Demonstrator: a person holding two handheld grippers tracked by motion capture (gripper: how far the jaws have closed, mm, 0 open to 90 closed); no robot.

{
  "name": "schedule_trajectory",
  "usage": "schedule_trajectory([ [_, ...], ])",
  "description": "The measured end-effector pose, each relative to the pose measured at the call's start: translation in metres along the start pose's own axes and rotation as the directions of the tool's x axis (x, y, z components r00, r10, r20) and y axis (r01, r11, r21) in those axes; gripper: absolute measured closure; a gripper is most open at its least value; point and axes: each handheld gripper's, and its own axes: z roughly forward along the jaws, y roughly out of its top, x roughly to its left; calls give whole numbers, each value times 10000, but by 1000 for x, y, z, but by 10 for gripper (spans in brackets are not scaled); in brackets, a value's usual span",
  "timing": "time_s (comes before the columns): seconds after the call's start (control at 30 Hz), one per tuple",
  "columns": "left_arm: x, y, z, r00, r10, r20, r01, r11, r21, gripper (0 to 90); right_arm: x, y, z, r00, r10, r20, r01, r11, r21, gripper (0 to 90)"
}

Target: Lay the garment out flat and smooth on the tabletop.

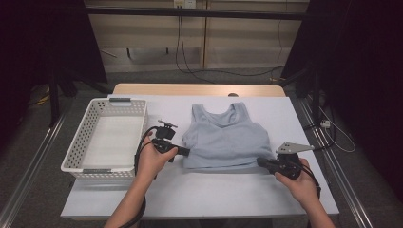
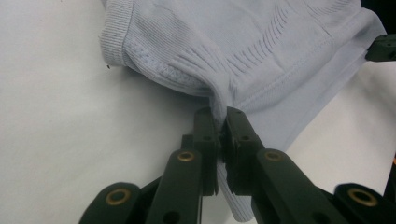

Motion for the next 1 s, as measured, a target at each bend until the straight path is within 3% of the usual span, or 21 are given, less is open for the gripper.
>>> schedule_trajectory([
  [0.3, -4, -15, 5, 9999, -7, -112, 10, 9995, 310, 839, 3, -13, 1, 10000, -3, -74, 4, 9999, 125, 900],
  [0.5, -1, -16, 6, 9995, 208, -224, -195, 9982, 574, 843, 5, -16, 2, 10000, -26, -61, 27, 9998, 181, 899],
  [0.6, -2, -16, 5, 9999, -79, -135, 84, 9993, 365, 844, 6, -18, 5, 10000, -64, -76, 66, 9995, 299, 899],
  [0.73, -4, -14, -3, 9999, 6, -169, -4, 9999, 133, 844, 6, -16, 0, 9999, -8, -114, 9, 10000, 61, 900],
  [0.83, -4, -15, -2, 9998, 28, -212, -25, 9999, 162, 845, 8, -16, -1, 10000, -63, -50, 63, 10000, 17, 898],
  [1.0, -3, -16, 0, 9996, -27, -289, 35, 9996, 281, 845, 8, -21, 4, 9999, -53, 142, 47, 9990, 436, 895],
])
